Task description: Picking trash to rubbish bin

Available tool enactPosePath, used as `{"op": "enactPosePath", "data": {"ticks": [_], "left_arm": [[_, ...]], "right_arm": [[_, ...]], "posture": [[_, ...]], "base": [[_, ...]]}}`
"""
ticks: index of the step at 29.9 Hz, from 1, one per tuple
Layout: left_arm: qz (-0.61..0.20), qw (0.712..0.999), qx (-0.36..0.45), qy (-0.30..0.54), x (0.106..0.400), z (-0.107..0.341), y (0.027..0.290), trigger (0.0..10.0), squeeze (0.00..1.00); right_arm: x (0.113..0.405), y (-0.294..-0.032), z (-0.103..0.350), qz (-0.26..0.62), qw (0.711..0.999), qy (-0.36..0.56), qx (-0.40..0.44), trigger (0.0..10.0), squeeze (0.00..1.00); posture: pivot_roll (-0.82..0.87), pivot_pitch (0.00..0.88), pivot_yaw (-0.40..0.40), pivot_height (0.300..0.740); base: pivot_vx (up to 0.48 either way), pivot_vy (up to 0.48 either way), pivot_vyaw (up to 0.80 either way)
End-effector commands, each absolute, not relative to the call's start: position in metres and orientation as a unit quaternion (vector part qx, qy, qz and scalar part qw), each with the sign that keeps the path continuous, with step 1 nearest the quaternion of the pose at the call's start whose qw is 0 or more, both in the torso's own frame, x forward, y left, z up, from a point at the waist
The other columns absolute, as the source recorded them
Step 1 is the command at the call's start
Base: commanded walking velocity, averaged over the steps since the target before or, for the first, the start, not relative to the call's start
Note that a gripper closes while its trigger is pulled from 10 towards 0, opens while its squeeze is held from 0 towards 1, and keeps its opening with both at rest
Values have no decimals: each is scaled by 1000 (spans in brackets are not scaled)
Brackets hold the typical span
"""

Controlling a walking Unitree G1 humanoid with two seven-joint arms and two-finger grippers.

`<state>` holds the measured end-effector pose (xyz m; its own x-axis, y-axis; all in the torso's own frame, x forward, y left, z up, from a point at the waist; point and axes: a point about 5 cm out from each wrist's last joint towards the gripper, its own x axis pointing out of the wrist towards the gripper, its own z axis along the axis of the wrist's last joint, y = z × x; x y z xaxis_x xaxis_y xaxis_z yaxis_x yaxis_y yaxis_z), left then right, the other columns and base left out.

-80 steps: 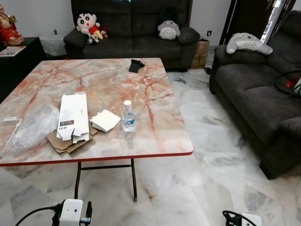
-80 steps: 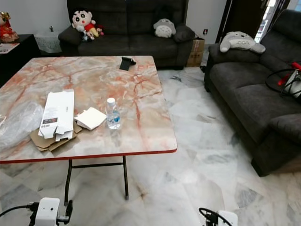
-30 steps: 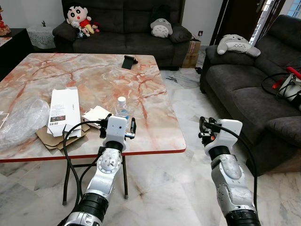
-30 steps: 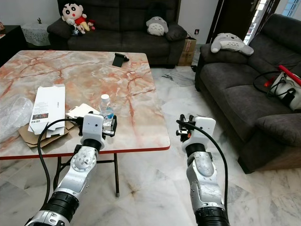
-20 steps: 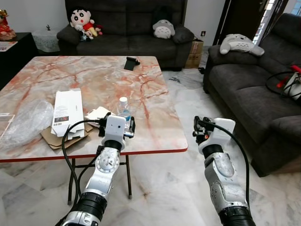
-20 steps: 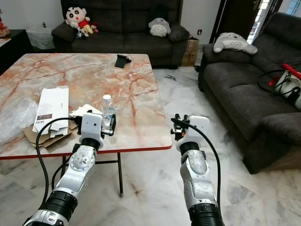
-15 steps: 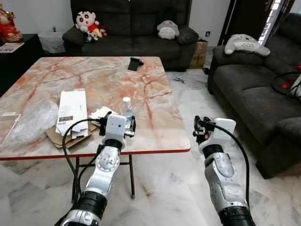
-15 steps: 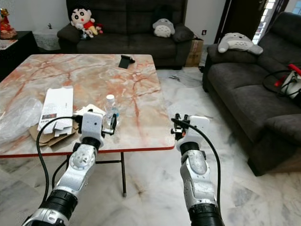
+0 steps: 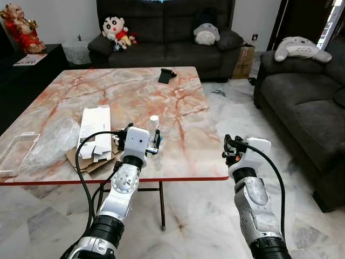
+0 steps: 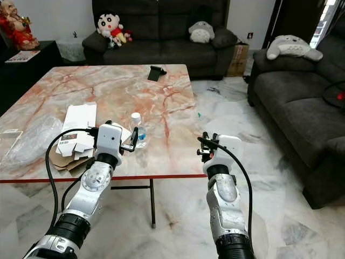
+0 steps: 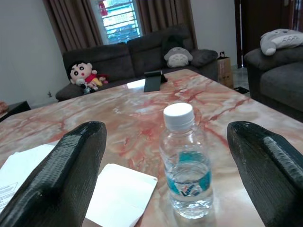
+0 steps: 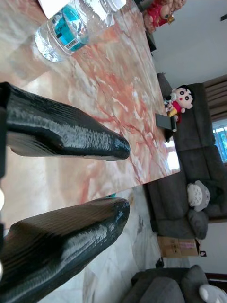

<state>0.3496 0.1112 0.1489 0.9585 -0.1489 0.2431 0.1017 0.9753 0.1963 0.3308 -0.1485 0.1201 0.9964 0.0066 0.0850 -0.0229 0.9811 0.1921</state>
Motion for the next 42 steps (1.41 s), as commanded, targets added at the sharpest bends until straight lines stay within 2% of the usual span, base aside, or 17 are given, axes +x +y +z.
{"op": "enactPosePath", "data": {"ticks": [1, 36, 42], "left_arm": [[-65, 985, 91, -134, 351, 151, 114, 10000, 0], [-67, 985, 95, -131, 344, 148, 119, 10000, 0], [-83, 983, 111, -124, 340, 139, 121, 10000, 0]], "right_arm": [[331, -148, 118, 4, 994, -40, 98, 10000, 0], [328, -149, 111, -2, 993, -30, 111, 10000, 0], [326, -150, 109, -3, 993, -29, 113, 10000, 0]], "posture": [[122, 0, 24, 740], [147, 0, 19, 740], [147, 0, 19, 740]], "base": [[274, 0, 0], [280, 0, 0], [41, 0, 0]]}}
